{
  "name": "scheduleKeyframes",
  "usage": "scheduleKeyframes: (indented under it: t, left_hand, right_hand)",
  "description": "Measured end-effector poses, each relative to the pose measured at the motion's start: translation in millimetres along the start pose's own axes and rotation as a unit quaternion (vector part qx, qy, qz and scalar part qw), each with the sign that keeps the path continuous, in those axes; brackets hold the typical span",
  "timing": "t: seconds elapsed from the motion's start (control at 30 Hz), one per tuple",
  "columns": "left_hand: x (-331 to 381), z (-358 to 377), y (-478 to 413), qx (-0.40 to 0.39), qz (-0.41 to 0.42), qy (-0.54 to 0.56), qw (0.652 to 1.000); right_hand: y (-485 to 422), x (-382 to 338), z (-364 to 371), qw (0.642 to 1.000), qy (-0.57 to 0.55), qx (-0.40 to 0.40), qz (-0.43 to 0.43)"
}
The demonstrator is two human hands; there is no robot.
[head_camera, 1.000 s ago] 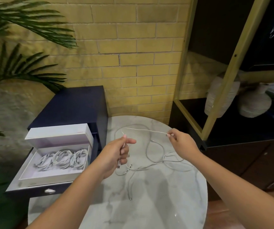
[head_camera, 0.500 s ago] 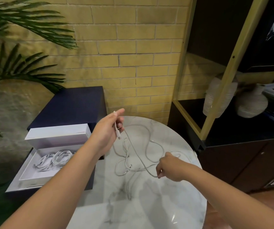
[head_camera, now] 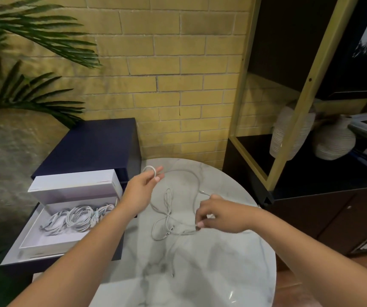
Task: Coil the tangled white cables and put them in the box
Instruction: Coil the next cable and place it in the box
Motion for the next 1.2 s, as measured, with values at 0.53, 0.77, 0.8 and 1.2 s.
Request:
scheduleKeyframes:
  t: [0.53, 0.77, 0.8, 1.2]
  left_hand:
    - [-14.6, 24.3, 21.5, -0.181, -0.143, -0.066, 0.971]
    - [-0.7, 29.0, 31.5, -0.244, -0.122, -0.044, 0.961]
    - [1.4, 28.6, 32.6, -0.252, -0.121, -0.027, 0.960]
    - [22.4, 26.0, 39.7, -0.259, -0.154, 0.095, 0.949]
  right_hand:
    - [-6.1, 32.1, -55.8, 0.934, -0.106, 0.337, 0.063]
    - [-7.2, 43.3, -61.1, 0.913, -0.116, 0.382, 0.087]
    - [-7.0, 44.7, -61.2, 0.911, -0.119, 0.385, 0.090]
    - [-12.6, 61.9, -51.5, 0.897, -0.120, 0.397, 0.151]
Point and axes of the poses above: each hand's wrist, its own y-axis away from the middle knuckle, its own z-axis out of the palm, x = y × z, the point moved 2 cm from there along -y, towards the middle knuckle, and after that the axes turned 5 degrees about y, right-handed, at the moved point
